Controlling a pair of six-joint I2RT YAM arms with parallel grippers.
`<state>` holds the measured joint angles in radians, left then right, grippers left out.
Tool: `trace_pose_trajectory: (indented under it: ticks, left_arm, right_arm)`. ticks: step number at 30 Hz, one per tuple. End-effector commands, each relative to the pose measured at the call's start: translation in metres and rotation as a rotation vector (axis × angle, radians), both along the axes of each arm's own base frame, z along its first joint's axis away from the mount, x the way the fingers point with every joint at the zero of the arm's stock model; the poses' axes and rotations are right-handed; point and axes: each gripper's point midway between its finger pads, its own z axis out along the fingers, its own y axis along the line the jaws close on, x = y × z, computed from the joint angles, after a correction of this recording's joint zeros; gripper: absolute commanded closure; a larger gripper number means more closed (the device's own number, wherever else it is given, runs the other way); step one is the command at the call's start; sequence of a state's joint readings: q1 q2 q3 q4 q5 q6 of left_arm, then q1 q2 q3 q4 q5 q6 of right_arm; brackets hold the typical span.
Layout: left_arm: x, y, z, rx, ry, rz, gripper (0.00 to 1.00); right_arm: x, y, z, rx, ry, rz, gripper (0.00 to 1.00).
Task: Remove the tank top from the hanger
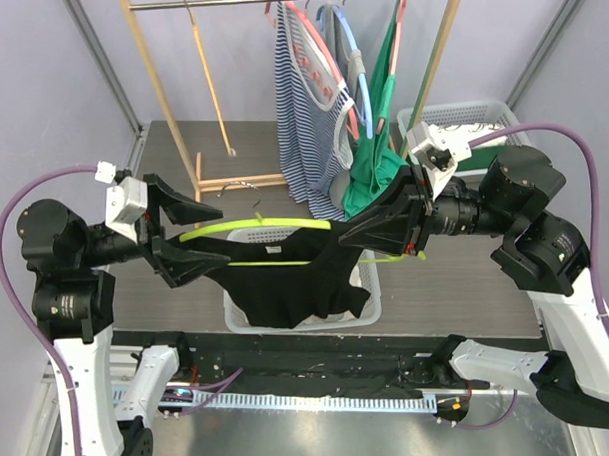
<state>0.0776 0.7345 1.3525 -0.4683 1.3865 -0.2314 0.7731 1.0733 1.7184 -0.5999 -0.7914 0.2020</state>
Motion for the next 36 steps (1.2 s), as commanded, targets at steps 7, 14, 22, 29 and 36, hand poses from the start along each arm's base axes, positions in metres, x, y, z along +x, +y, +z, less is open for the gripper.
trace_pose_trajectory:
  ticks: [7, 14, 22, 29, 36]
  left_arm:
    - [-0.005, -0.001, -0.002, 0.007, -0.012, -0.028, 0.36]
    - [-0.006, -0.001, -0.002, 0.009, -0.009, -0.045, 0.41]
    - [-0.009, -0.002, 0.002, 0.014, -0.013, -0.075, 0.78]
    - [-0.008, -0.002, 0.004, 0.015, -0.024, -0.071, 1.00]
    - [-0.004, 0.000, 0.004, 0.008, -0.018, -0.008, 0.25]
  right_arm:
    - [-0.008, 0.003, 0.032, 0.113, -0.071, 0.052, 0.99]
    - [-0.003, 0.004, 0.028, 0.107, -0.076, 0.034, 0.99]
    - [0.009, 0.003, 0.019, 0.095, -0.103, -0.031, 0.99]
    - [0.042, 0.012, -0.012, 0.026, -0.089, -0.139, 0.99]
    - [0.061, 0.014, -0.034, -0.028, -0.013, -0.106, 0.99]
